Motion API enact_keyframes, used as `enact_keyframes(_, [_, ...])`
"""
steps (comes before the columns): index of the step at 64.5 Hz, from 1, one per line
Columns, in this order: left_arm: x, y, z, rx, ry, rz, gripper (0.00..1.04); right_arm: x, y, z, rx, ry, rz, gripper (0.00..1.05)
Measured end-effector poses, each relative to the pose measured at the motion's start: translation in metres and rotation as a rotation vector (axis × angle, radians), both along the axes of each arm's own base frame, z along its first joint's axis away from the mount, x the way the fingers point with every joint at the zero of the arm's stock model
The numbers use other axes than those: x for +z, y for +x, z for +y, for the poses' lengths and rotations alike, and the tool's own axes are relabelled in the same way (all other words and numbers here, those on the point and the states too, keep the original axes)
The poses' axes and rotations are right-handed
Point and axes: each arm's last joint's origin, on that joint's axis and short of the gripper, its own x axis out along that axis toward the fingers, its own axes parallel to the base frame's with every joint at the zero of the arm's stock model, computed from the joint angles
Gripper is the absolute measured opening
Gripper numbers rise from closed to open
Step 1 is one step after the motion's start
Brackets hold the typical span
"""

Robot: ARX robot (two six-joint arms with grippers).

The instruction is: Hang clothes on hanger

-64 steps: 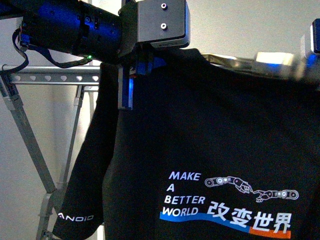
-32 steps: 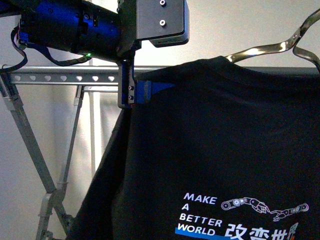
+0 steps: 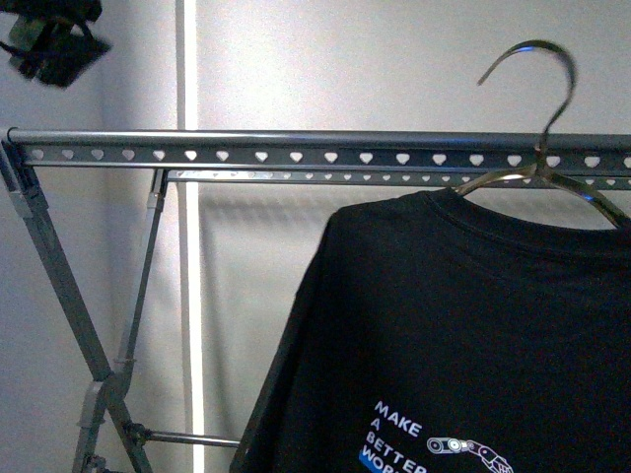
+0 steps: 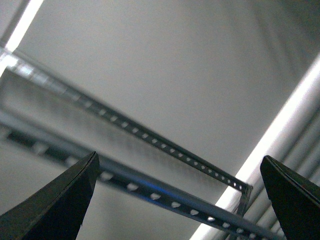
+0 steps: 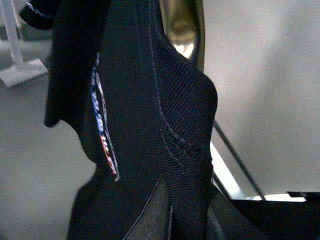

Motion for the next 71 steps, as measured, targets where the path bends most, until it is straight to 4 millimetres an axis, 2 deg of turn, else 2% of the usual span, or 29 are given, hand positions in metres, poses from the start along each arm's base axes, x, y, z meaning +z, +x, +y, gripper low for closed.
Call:
enact_keyframes(5, [-0.021,0.007,-0.003,0.034,-0.030,0.210,0.98,0.008,0.004,0.002,-0.085,0.114,0.044,0.05])
enact_keyframes(8, [-0.036,0.009,-0.008,0.059,0.049,0.258,0.93,0.011,0.004,0.002,-0.131,0.229,0.097,0.04])
enact_keyframes(11, [-0.060,0.004,-0.020,0.096,0.208,0.273,0.83,0.013,0.000,0.002,-0.217,0.375,0.198,0.04])
enact_keyframes(16, [-0.091,-0.025,-0.028,0.102,0.492,0.264,0.67,0.013,-0.006,0.001,-0.328,0.557,0.325,0.04])
enact_keyframes(18, [-0.096,-0.033,-0.028,0.100,0.527,0.256,0.63,0.013,-0.006,0.000,-0.337,0.572,0.334,0.04])
enact_keyframes(21, [-0.105,-0.064,-0.025,0.111,0.633,0.207,0.51,0.014,-0.007,-0.002,-0.386,0.675,0.387,0.04])
enact_keyframes(25, [-0.118,-0.093,-0.014,0.147,0.677,0.175,0.36,0.018,-0.006,-0.006,-0.439,0.753,0.408,0.04])
enact_keyframes(31, [-0.142,-0.114,-0.006,0.157,0.706,0.190,0.22,0.029,0.002,-0.012,-0.489,0.828,0.409,0.04])
enact_keyframes(37, [-0.180,-0.135,0.003,0.152,0.727,0.252,0.03,0.047,0.017,-0.017,-0.519,0.916,0.398,0.04])
enact_keyframes(41, [-0.195,-0.147,0.005,0.140,0.735,0.265,0.04,0.055,0.027,-0.020,-0.531,0.959,0.396,0.04])
enact_keyframes(51, [-0.212,-0.178,0.009,0.138,0.741,0.238,0.04,0.065,0.049,-0.033,-0.605,1.037,0.385,0.04])
enact_keyframes(61, [-0.230,-0.199,0.020,0.136,0.743,0.252,0.04,0.066,0.068,-0.043,-0.665,1.111,0.403,0.04])
enact_keyframes(71, [-0.244,-0.222,0.022,0.143,0.742,0.253,0.04,0.070,0.090,-0.047,-0.708,1.185,0.421,0.04])
